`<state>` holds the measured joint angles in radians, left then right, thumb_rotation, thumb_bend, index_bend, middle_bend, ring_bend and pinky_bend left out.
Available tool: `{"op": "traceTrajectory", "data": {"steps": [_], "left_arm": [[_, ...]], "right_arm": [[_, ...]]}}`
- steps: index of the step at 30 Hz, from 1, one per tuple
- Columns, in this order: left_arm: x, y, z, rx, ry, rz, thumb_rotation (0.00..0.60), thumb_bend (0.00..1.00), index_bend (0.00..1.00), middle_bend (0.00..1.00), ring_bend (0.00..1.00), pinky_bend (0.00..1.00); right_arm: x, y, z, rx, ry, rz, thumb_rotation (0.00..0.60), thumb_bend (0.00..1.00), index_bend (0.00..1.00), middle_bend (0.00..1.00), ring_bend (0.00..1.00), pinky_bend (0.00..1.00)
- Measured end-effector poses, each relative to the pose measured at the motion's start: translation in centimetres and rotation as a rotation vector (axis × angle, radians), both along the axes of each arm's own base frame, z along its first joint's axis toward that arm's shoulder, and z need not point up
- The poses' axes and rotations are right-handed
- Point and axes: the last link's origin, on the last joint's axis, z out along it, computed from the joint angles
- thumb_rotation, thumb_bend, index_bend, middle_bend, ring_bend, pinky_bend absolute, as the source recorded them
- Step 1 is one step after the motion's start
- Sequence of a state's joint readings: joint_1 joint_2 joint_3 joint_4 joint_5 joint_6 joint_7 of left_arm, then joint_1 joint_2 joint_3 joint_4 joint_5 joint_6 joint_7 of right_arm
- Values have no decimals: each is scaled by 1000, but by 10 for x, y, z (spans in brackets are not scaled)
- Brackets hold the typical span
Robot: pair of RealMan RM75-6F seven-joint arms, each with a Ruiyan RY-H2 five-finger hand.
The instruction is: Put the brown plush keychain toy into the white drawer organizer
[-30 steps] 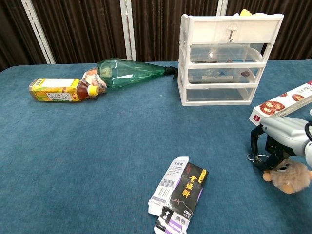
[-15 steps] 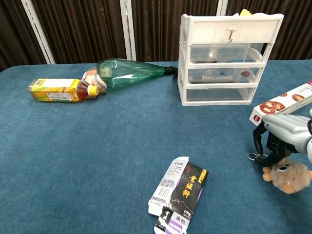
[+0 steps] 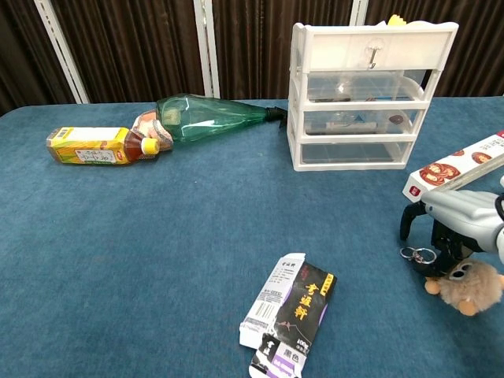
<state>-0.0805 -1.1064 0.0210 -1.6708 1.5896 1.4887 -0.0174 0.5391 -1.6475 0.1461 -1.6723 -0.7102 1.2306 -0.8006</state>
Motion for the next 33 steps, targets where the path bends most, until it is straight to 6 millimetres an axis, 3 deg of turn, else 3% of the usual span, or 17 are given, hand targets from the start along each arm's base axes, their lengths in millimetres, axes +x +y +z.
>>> {"op": "traceTrajectory", "data": {"steps": [20,33], "left_arm": [[1,-1,0,-10,-5,6,600,55,9,0,0,0],[1,-2,1,-4,-13,-4,600,56,10,0,0,0]], "right_arm": [[-16,-6,3,-30,36,-67,600,264,582,1000,1000,892],[2,-4,16,-75,-36,-1,600,264,593,1000,1000,892]]}}
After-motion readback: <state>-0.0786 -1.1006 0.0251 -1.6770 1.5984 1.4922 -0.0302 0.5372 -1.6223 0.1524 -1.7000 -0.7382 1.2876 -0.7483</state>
